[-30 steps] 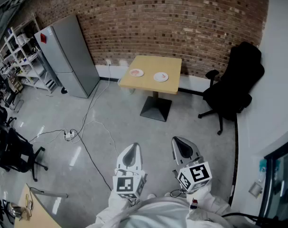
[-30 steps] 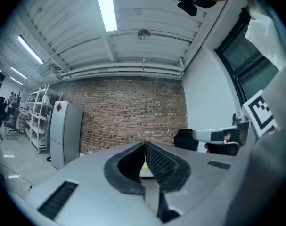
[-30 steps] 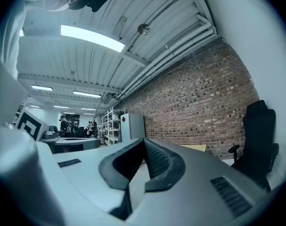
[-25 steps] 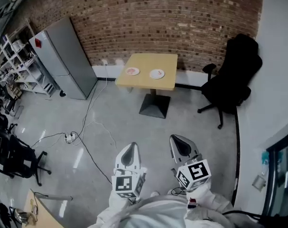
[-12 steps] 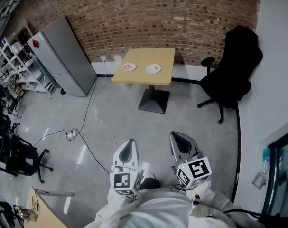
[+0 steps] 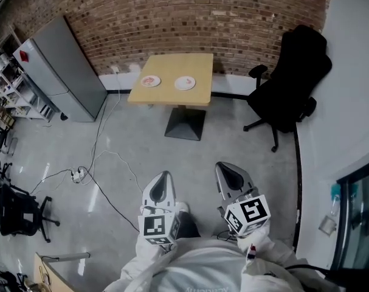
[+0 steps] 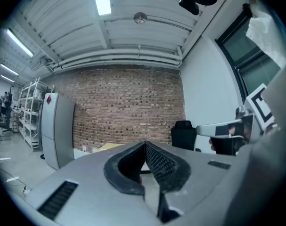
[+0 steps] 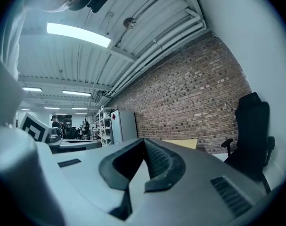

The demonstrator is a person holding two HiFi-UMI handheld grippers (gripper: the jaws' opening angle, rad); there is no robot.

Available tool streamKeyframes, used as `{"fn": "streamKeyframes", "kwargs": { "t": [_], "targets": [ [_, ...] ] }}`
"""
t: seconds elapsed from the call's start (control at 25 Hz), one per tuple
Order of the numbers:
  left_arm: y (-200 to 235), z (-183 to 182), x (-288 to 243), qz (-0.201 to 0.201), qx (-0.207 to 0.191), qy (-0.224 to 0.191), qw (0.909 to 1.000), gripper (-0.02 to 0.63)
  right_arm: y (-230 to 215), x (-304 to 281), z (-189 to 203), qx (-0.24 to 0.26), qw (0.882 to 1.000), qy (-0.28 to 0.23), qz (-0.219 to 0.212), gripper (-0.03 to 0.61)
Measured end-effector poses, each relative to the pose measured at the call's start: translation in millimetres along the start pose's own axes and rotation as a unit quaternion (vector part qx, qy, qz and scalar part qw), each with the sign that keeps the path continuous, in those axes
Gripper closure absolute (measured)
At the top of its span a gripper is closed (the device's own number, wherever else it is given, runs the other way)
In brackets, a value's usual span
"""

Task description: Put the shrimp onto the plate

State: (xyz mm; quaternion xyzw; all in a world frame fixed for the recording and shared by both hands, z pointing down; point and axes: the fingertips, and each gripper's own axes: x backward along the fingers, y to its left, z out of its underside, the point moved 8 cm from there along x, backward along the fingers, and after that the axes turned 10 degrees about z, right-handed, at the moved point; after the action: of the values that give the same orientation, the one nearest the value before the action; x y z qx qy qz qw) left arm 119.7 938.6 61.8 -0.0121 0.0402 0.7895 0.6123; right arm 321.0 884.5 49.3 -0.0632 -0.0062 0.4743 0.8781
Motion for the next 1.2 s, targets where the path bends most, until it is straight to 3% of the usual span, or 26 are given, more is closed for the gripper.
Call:
{"fn": "streamKeyframes", "kwargs": {
  "t": [0.44, 0.72, 1.2],
  "targets": [
    [140.5, -15.3, -96.2, 0.030, -0.007, 0.014, 0.9994, 0.601, 38.7, -171.6, -1.7, 0.006, 1.000, 0.016, 0.017, 0.554],
    [218.4, -9.7, -134.5, 0.046, -0.006, 0.005, 0.9989, 0.601, 66.2, -251.8, 3.6, 0.010, 0.999, 0.027, 0.023, 0.554],
    [283.6, -10.8, -173.2, 0.049, 0.003, -0.001, 0.9988, 0.601, 75.4, -320.7, 5.3, 0.011, 0.999, 0.036, 0.037, 0.554]
  ]
}}
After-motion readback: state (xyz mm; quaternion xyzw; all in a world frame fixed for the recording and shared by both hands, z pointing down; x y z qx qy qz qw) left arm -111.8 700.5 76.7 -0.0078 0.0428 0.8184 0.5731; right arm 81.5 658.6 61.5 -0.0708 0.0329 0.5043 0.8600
